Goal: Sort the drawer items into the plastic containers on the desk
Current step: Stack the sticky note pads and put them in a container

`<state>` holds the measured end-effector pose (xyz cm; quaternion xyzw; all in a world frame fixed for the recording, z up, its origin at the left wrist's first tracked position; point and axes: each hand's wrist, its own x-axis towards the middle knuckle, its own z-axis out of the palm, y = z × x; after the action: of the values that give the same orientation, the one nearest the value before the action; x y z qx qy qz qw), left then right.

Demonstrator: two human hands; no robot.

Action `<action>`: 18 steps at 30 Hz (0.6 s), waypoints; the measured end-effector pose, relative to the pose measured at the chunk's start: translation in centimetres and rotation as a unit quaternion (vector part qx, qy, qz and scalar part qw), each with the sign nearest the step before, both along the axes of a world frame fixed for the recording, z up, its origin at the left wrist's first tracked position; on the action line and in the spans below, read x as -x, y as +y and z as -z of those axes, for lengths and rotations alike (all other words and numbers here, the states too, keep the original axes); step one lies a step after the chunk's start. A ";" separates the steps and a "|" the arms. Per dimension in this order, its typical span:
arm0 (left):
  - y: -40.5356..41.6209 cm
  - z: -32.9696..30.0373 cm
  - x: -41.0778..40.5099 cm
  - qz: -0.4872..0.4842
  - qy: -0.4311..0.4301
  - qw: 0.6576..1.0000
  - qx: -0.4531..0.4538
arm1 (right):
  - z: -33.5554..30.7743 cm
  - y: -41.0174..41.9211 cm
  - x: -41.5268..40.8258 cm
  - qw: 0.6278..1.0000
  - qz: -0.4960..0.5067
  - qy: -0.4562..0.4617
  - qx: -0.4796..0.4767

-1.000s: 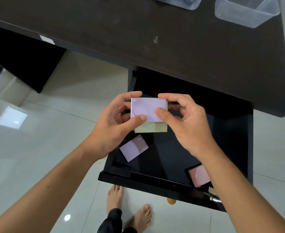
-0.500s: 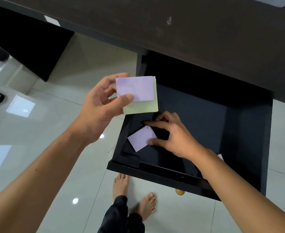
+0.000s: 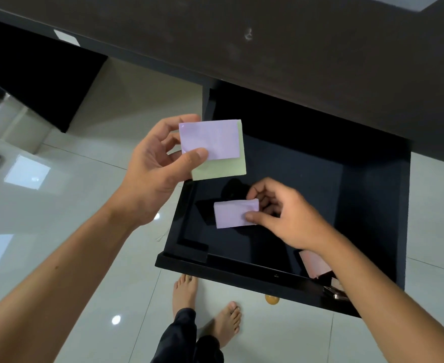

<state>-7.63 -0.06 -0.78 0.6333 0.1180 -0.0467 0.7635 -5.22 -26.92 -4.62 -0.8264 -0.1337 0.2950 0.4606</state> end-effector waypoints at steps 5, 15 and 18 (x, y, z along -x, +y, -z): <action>-2.7 -0.3 -0.7 0.062 -0.033 0.998 0.005 | -4.2 -4.7 0.3 0.995 0.075 0.002 -0.071; -7.8 -0.1 -1.6 0.141 -0.047 0.989 -0.006 | -8.0 -6.9 0.1 0.949 0.246 -0.070 -0.182; -8.9 -0.2 -1.8 0.168 -0.045 0.985 -0.002 | -7.5 -6.7 -1.0 0.942 0.268 -0.084 -0.181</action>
<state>-5.85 -8.98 -0.60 0.6474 -0.0250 -0.1453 0.7478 -4.23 -33.59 2.85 -0.7560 0.0034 0.0603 0.6518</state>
